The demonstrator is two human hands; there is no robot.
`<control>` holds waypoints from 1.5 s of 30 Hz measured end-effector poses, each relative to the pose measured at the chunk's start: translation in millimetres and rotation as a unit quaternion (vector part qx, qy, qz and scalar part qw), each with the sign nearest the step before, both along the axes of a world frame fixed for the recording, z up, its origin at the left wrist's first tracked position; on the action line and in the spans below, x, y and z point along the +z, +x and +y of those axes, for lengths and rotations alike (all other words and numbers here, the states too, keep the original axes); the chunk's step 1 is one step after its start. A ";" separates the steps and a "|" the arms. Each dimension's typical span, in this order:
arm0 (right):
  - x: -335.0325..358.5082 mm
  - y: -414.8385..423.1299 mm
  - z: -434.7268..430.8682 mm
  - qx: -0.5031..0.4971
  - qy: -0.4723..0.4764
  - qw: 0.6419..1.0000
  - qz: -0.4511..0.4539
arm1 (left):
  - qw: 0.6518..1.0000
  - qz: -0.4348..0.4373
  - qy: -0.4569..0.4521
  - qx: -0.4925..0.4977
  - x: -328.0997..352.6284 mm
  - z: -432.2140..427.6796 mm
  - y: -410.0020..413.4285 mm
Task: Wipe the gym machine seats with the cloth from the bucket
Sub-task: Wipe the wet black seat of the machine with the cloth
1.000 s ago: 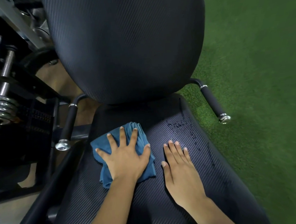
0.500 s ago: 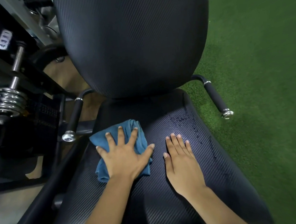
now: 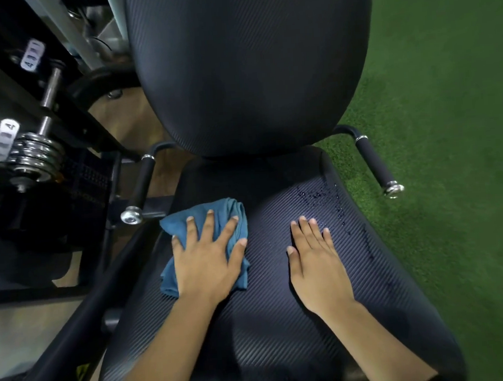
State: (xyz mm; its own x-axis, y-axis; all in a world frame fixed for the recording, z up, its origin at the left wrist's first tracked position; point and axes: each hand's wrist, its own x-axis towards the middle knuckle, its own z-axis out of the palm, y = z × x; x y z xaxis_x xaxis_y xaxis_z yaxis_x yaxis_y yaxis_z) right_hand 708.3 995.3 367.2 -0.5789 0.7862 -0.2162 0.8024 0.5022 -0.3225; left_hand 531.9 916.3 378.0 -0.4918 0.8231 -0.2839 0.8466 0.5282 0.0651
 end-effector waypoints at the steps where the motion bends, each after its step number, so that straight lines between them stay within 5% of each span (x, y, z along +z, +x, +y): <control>1: 0.7 0.3 0.5 0.003 -0.001 1.000 -0.002 | 1.000 -0.006 0.010 -0.015 0.5 -10.8 -2.0; 8: 5.3 0.0 0.2 0.008 -0.007 1.000 -0.006 | 0.991 -0.015 0.001 0.134 3.5 -31.5 -47.3; 14: 5.1 1.1 1.8 0.014 -0.004 1.000 -0.001 | 0.999 -0.020 0.032 -0.006 3.7 -46.6 -24.4; 20: 6.1 0.5 0.4 0.006 -0.009 1.000 0.019 | 0.994 -0.014 0.008 0.111 9.2 -43.6 -33.9; 26: 7.1 2.9 -0.1 -0.011 0.003 0.998 0.059 | 0.997 -0.026 0.055 -0.036 23.5 -86.1 17.2; 32: 18.9 9.4 -11.3 0.015 0.028 0.997 0.067 | 0.992 0.006 0.041 0.119 24.7 -115.8 -8.6; 39: 21.3 31.7 -51.2 0.090 0.004 0.995 0.033 | 0.991 0.037 0.129 -0.018 24.2 -147.3 48.2; 45: 19.0 37.9 -50.8 0.122 0.001 0.992 0.023 | 0.972 0.099 0.189 0.100 20.4 -170.1 25.0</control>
